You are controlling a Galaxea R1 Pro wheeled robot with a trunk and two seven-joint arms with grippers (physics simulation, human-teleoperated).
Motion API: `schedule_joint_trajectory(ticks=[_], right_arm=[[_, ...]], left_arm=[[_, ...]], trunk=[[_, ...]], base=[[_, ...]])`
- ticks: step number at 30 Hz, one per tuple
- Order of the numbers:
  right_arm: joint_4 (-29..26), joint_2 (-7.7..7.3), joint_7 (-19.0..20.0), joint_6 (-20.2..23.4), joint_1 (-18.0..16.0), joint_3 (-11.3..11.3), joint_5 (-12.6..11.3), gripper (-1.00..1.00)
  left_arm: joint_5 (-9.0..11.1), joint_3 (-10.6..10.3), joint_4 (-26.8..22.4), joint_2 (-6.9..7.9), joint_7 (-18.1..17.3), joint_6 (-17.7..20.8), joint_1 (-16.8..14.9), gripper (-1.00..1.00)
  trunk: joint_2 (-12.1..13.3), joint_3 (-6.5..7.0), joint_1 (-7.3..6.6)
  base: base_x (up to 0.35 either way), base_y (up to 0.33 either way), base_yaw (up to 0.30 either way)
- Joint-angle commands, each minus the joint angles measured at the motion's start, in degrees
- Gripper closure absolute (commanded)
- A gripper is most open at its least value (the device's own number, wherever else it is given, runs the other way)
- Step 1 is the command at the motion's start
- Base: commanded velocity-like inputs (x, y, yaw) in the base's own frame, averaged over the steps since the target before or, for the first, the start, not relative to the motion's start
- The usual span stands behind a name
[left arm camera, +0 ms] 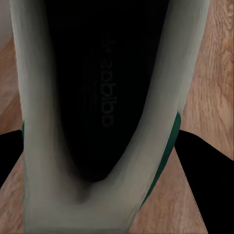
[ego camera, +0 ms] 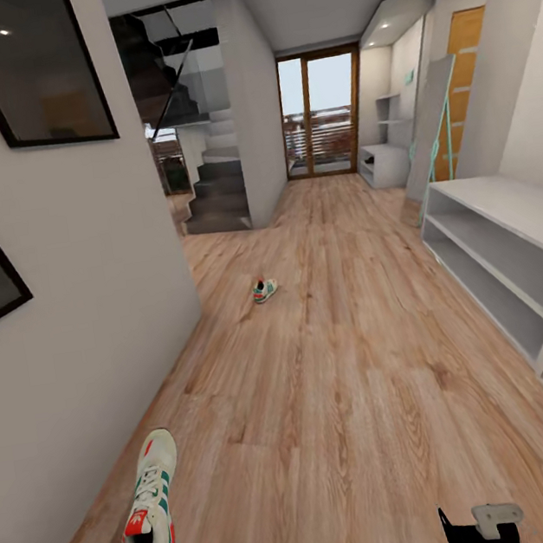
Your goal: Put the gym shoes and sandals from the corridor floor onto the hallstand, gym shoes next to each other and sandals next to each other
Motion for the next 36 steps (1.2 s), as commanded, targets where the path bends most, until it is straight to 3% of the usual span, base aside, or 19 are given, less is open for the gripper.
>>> schedule_joint_trajectory(ticks=[1,22,36], right_arm=[[0.0,-0.06,-0.3,-0.2,0.0,0.5,-0.6,-1.0],[0.0,-0.06,-0.2,-0.2,0.0,0.5,-0.6,-1.0],[0.0,-0.06,-0.2,-0.2,0.0,0.5,-0.6,-1.0]], left_arm=[[0.5,0.2,0.0,-0.01,-0.5,0.0,0.0,1.0],[0.5,0.2,0.0,-0.01,-0.5,0.0,0.0,1.0],[0.5,0.2,0.0,-0.01,-0.5,0.0,0.0,1.0]], trunk=[[0.0,-0.05,0.02],[0.0,-0.05,0.02],[0.0,-0.05,0.02]], base=[[0.34,0.0,-0.001],[0.339,0.0,-0.004],[0.339,0.0,-0.133]])
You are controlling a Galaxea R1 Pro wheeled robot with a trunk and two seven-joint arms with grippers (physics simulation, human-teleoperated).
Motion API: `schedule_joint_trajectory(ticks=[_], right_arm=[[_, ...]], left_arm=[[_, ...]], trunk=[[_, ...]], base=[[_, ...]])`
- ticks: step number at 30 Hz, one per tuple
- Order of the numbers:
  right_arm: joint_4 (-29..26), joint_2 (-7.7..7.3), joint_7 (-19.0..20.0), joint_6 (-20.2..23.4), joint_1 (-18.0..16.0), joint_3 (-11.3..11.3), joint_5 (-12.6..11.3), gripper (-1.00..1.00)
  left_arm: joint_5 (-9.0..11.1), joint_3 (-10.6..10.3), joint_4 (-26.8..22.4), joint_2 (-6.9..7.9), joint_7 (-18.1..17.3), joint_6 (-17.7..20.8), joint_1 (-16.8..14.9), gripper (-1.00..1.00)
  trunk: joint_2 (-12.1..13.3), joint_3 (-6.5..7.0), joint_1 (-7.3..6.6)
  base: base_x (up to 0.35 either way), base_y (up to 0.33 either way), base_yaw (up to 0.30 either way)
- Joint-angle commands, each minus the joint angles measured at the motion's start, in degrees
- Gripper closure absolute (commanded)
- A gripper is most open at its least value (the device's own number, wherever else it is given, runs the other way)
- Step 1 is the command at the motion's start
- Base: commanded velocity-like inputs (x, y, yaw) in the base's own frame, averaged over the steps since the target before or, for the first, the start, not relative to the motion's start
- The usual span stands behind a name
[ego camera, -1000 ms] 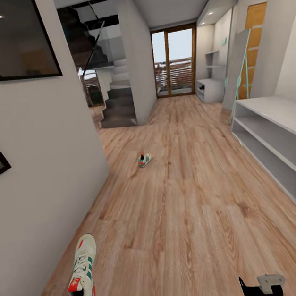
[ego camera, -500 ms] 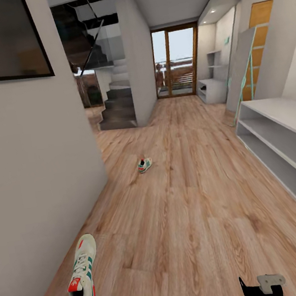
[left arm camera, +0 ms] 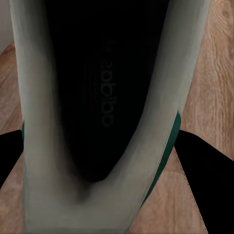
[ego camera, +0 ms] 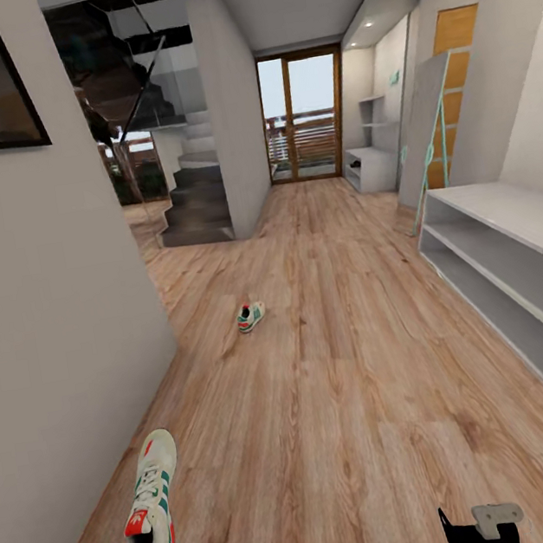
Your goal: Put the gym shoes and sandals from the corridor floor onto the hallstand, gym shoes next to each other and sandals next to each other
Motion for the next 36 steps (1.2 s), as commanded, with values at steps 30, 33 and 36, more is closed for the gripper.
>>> schedule_joint_trajectory(ticks=[30,33,36], right_arm=[[0.0,-0.14,-0.3,-0.2,0.0,0.4,-0.6,-1.0],[0.0,-0.1,-0.3,-0.2,0.0,0.4,-0.6,-1.0],[0.0,-0.09,-0.3,-0.2,0.0,0.4,-0.6,-1.0]], left_arm=[[0.5,0.2,0.1,-0.01,-0.5,0.0,-0.1,1.0],[0.5,0.2,0.1,-0.01,-0.5,0.0,-0.1,1.0],[0.5,0.2,0.1,-0.01,-0.5,0.0,0.0,1.0]], trunk=[[0.0,-0.05,0.02],[0.0,-0.05,0.02],[0.0,-0.05,0.02]], base=[[0.339,0.0,-0.001],[0.339,0.0,0.0],[0.339,0.0,0.0]])
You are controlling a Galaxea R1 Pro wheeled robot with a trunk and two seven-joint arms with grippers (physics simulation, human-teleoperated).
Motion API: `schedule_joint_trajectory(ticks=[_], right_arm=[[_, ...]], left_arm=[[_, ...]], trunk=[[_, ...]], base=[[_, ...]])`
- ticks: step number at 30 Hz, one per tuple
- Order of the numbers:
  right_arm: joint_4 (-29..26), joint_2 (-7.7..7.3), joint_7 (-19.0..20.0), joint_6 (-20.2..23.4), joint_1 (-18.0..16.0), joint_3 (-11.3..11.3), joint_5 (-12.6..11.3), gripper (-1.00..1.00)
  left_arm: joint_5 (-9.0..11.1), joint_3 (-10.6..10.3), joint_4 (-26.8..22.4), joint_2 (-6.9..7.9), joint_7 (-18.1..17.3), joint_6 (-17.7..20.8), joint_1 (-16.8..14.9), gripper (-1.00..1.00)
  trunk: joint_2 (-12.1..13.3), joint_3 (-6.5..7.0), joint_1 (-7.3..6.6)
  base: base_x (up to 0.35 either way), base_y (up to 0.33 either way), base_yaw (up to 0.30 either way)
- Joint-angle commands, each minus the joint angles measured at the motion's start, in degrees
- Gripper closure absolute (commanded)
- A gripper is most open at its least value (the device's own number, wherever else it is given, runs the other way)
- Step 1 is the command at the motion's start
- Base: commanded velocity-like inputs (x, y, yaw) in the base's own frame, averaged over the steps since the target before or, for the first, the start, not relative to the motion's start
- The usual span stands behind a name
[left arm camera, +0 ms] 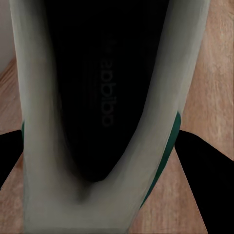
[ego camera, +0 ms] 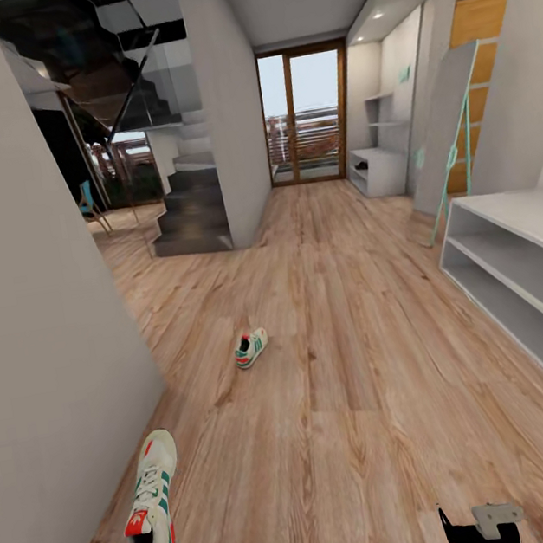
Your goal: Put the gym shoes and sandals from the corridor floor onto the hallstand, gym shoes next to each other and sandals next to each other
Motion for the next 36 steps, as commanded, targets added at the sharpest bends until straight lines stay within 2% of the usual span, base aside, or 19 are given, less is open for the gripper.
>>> schedule_joint_trajectory(ticks=[1,12,22,36], right_arm=[[0.0,-0.06,-0.3,-0.2,0.0,0.5,-0.6,-1.0],[0.0,-0.04,-0.4,-0.2,0.0,0.5,-0.6,-1.0],[0.0,-0.04,-0.4,-0.2,0.0,0.5,-0.6,-1.0],[0.0,-0.04,-0.4,-0.2,0.0,0.6,-0.6,-1.0]], left_arm=[[0.5,0.2,0.0,-0.01,-0.5,0.0,-0.1,1.0],[0.5,0.2,0.1,-0.01,-0.5,0.0,0.0,1.0],[0.5,0.2,0.1,-0.01,-0.5,-0.1,-0.1,1.0],[0.5,0.2,0.0,-0.01,-0.5,0.0,-0.1,1.0]], trunk=[[0.0,-0.05,0.02],[0.0,-0.05,0.02],[0.0,0.12,0.02],[0.0,0.13,0.02]], base=[[0.339,0.0,0.0],[0.339,0.0,-0.016],[0.339,0.0,-0.185],[0.339,0.0,-0.015]])
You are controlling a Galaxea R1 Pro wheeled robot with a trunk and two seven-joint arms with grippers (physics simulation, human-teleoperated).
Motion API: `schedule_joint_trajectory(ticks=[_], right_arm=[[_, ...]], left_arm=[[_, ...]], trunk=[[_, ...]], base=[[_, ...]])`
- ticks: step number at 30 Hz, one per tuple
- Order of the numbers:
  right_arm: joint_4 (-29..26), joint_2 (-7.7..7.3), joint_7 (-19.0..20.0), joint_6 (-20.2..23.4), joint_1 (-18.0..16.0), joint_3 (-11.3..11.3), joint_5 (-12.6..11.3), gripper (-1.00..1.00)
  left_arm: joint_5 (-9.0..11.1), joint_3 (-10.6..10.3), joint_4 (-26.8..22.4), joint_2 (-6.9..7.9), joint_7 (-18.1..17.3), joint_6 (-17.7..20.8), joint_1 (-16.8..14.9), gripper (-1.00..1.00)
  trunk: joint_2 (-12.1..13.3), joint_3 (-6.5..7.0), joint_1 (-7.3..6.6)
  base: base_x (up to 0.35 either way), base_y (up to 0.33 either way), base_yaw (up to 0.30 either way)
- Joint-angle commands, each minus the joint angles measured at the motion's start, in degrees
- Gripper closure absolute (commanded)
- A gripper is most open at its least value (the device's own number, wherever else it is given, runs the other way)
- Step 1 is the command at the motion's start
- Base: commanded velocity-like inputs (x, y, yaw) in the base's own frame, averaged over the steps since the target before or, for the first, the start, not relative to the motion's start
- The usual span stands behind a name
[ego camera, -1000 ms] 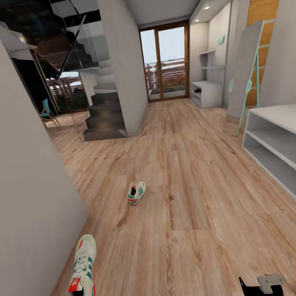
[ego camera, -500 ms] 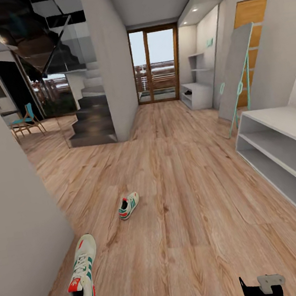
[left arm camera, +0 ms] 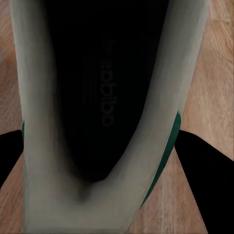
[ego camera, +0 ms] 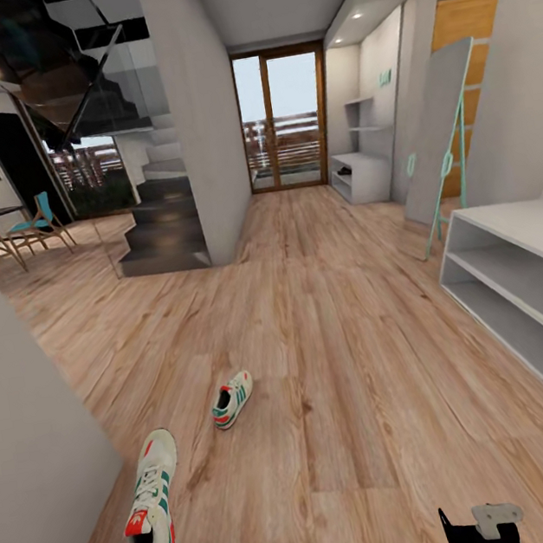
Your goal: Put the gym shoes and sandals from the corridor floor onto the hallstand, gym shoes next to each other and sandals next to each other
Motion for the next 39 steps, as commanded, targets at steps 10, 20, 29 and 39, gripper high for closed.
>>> schedule_joint_trajectory(ticks=[10,20,29,39], right_arm=[[0.0,-0.06,-0.3,-0.2,0.0,0.5,-0.6,-1.0],[0.1,-0.06,-0.3,-0.2,0.0,0.5,-0.6,-1.0],[0.4,-0.06,-0.3,-0.2,0.0,0.5,-0.6,-1.0],[0.4,-0.06,-0.3,-0.2,0.0,0.5,-0.6,-1.0]], left_arm=[[0.5,0.2,0.1,-0.01,-0.5,0.0,0.0,1.0],[0.2,-0.2,-0.8,-0.08,-0.5,0.1,-0.1,1.0],[0.0,-0.5,-5.5,-0.21,-0.5,1.1,-1.2,1.0],[-0.2,-0.6,-12.8,-0.04,-0.7,18.0,-10.2,1.0]], trunk=[[0.0,-0.05,0.02],[0.0,-0.05,0.02],[0.0,-0.05,0.02],[0.0,-0.05,0.02]], base=[[0.339,0.0,0.0],[0.339,0.061,0.0],[0.33,0.056,0.0],[0.079,0.005,0.0]])
